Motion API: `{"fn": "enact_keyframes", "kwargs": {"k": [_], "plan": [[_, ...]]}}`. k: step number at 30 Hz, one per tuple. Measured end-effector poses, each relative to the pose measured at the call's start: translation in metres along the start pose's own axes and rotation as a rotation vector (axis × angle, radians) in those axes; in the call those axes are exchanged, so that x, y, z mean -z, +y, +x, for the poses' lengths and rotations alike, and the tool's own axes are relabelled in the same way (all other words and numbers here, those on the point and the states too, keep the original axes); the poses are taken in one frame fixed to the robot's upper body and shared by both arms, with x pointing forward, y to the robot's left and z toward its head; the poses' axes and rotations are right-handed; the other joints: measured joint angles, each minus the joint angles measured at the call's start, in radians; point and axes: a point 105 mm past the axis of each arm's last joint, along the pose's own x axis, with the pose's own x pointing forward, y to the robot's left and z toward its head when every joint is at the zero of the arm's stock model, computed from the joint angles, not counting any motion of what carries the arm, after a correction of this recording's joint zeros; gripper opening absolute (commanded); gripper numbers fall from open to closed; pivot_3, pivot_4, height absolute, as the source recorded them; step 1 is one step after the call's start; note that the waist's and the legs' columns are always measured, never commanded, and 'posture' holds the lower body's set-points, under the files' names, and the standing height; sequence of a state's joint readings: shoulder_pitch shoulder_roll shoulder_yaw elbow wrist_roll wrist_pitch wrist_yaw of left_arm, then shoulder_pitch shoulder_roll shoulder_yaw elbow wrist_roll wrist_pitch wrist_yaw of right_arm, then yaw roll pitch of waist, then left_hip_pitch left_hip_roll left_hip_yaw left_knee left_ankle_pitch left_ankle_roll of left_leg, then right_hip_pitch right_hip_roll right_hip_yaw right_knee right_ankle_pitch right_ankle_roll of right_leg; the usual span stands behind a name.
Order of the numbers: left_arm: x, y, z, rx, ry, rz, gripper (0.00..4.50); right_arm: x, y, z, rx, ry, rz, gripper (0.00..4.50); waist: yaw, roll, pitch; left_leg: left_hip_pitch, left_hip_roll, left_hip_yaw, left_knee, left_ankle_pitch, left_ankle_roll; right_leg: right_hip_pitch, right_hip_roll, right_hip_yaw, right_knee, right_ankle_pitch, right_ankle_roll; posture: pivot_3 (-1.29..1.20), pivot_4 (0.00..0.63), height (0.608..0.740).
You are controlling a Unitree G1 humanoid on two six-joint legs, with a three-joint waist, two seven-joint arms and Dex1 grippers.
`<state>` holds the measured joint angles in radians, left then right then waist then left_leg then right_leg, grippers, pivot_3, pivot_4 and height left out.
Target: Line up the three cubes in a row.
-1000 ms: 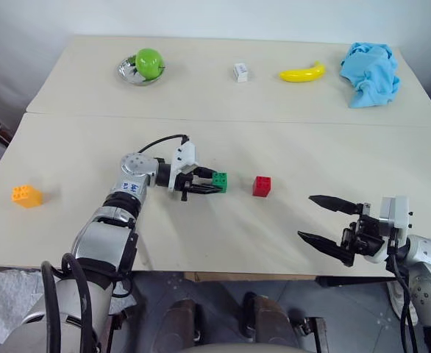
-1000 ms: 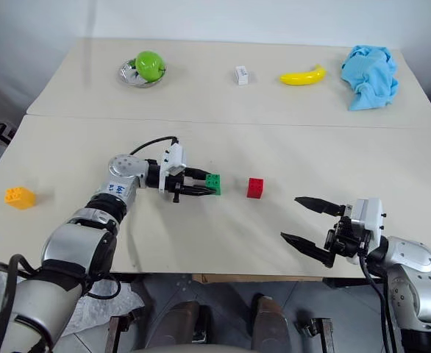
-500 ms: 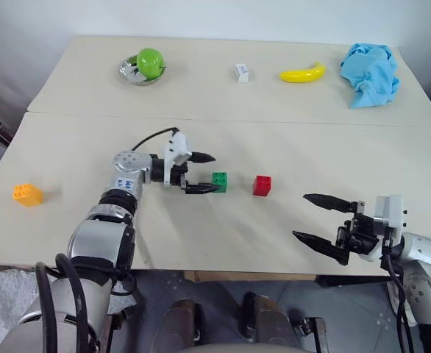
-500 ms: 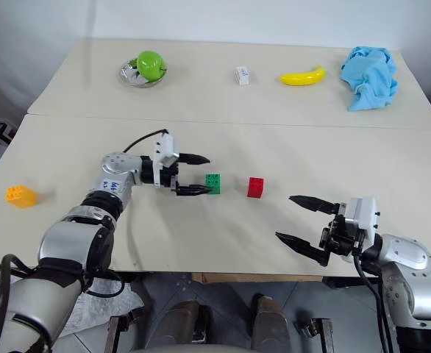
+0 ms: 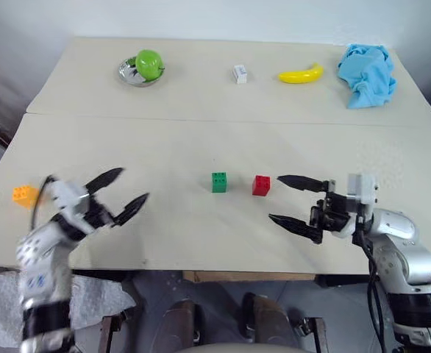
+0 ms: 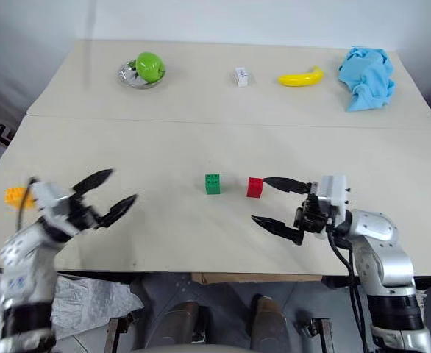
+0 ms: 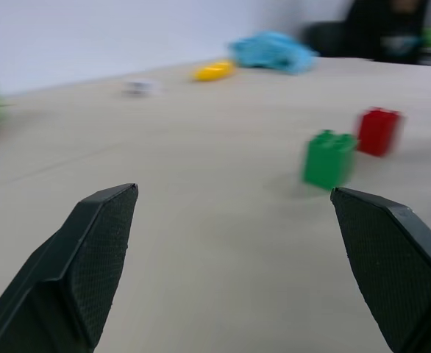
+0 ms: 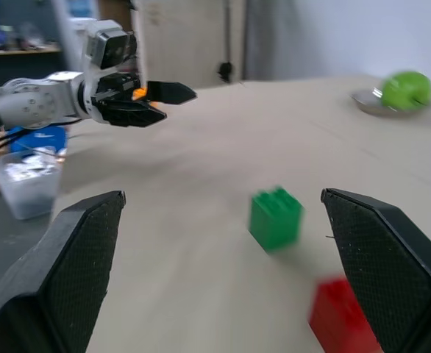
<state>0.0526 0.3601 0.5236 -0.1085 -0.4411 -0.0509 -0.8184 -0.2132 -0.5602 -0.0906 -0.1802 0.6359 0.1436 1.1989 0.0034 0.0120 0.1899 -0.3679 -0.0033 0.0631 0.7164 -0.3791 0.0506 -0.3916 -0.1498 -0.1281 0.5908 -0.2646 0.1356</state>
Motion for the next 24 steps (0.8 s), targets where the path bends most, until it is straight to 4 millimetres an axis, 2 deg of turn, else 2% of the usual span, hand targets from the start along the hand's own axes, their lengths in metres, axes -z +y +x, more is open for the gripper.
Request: {"fn": "enact_keyframes", "kwargs": {"k": [1,3,7,11,16,18,22,24], "plan": [[0.004,0.007,-0.025,-0.154,0.017,-0.011,4.46,-0.002,0.003,0.005,-0.025,-0.011,0.001,4.50,-0.004,0.000,0.000,0.000,0.000,0.000,0.000,-0.001,0.000,0.000,-0.001,0.001,0.000,0.000,0.000,0.00,0.150,0.740],[0.016,0.019,-0.058,-0.337,0.073,-0.034,4.46,-0.003,0.005,0.007,-0.041,-0.019,0.007,4.50,0.007,-0.001,0.000,-0.001,0.000,-0.002,0.000,-0.001,0.000,-0.001,0.000,-0.002,0.000,0.000,-0.001,0.00,0.150,0.740],[0.013,0.038,-0.116,-0.666,0.086,-0.010,4.46,-0.005,0.014,0.017,-0.094,-0.032,0.018,4.50,0.020,-0.001,0.000,-0.001,0.000,-0.001,0.000,-0.002,0.000,-0.001,-0.001,-0.001,-0.001,-0.001,-0.001,0.00,0.150,0.740],[0.017,0.036,-0.148,-0.813,0.102,-0.036,4.46,-0.004,0.016,0.018,-0.106,-0.034,0.030,4.50,0.020,-0.001,0.000,-0.001,0.000,0.000,0.000,-0.004,-0.001,-0.001,-0.001,-0.001,-0.001,-0.001,-0.002,0.00,0.150,0.740],[0.020,0.039,-0.148,-0.855,0.107,-0.046,4.46,-0.004,0.016,0.019,-0.113,-0.034,0.036,4.50,0.021,-0.001,0.000,-0.001,0.000,0.000,0.000,-0.004,-0.001,-0.002,-0.001,-0.002,-0.001,-0.001,-0.003,0.00,0.150,0.740],[0.018,0.048,-0.139,-0.875,0.094,-0.053,4.46,-0.004,0.016,0.019,-0.117,-0.033,0.038,4.50,0.021,-0.001,0.000,-0.001,0.001,0.000,0.000,-0.004,-0.001,-0.002,-0.001,-0.002,-0.001,-0.002,-0.003,0.00,0.150,0.740],[0.010,0.071,-0.108,-0.836,0.101,-0.031,4.46,-0.003,0.017,0.021,-0.128,-0.034,0.039,4.50,0.018,-0.001,-0.001,-0.001,0.001,0.000,0.000,-0.004,-0.001,-0.002,0.001,-0.002,0.001,-0.002,-0.003,0.00,0.150,0.740],[0.011,0.081,-0.104,-0.856,0.124,-0.020,4.46,-0.002,0.018,0.022,-0.134,-0.032,0.044,4.50,0.013,-0.001,-0.001,0.000,0.000,0.001,-0.001,-0.005,-0.001,-0.003,0.001,-0.004,0.001,-0.002,-0.003,0.00,0.150,0.740]]}}
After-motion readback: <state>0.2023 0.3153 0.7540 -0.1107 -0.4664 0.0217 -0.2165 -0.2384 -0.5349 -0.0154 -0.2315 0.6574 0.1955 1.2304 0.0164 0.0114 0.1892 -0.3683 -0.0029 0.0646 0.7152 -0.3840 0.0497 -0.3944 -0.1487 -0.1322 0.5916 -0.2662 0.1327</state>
